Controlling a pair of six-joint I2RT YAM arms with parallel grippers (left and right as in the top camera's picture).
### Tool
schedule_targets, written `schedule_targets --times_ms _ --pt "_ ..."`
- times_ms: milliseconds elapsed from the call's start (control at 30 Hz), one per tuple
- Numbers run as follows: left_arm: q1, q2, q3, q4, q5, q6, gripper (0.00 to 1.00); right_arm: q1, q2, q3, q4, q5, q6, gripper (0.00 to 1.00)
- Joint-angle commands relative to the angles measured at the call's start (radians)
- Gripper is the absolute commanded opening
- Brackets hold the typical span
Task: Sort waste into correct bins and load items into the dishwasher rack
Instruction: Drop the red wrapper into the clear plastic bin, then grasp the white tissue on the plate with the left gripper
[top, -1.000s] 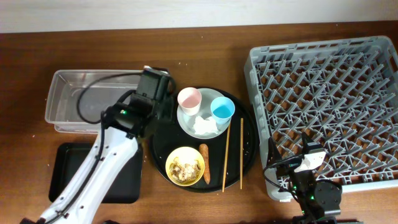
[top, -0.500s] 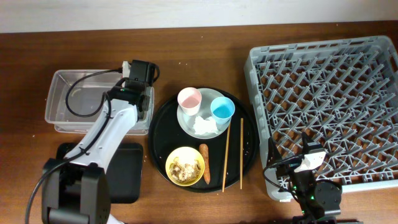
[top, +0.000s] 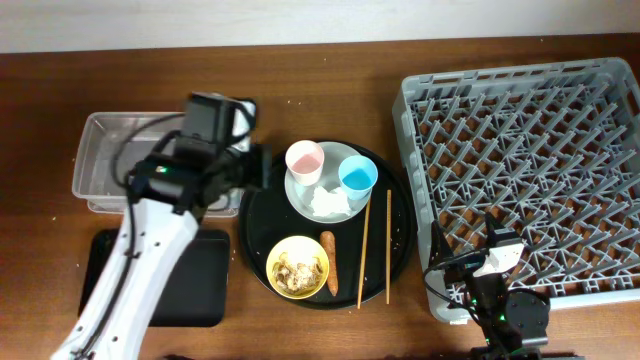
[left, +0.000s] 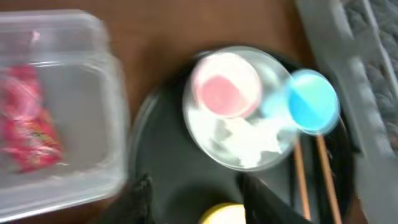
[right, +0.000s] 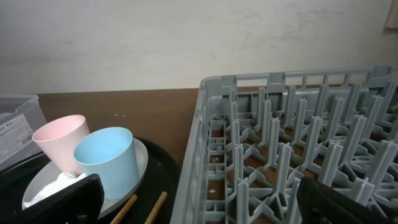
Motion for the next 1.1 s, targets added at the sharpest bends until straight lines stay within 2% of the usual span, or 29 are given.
schedule_targets --times_ms 0,133,367,500,667,833,1067 --pt "-0.099 0.019 -0.075 -0.005 0.101 -0.040 0.43 0.006 -0.004 -0.005 -0.005 -0.002 0.005 0.98" --pt "-0.206 0.023 -0.194 0.140 0.074 -0.128 0.43 0.006 -0.004 -0.005 -0.005 -0.002 0.005 0.98" --pt "-0.286 0.027 -0.345 0.391 -0.060 -0.243 0.43 0.006 -0.004 -0.005 -0.005 -0.002 0.005 0.98" --pt "-0.296 0.027 -0.389 0.458 -0.121 -0.249 0.43 0.006 -0.004 -0.005 -0.005 -0.002 0.005 0.98" --pt "-0.298 0.089 -0.425 0.538 -0.120 -0.290 0.43 0.006 -0.004 -0.005 -0.005 -0.002 0.005 0.98" --pt "-0.298 0.211 -0.425 0.623 -0.041 -0.291 0.43 0.006 -0.004 -0.005 -0.005 -0.002 0.005 0.98" --pt "-0.298 0.304 -0.425 0.657 -0.038 -0.291 0.43 0.006 -0.004 -0.005 -0.005 -0.002 0.005 0.98"
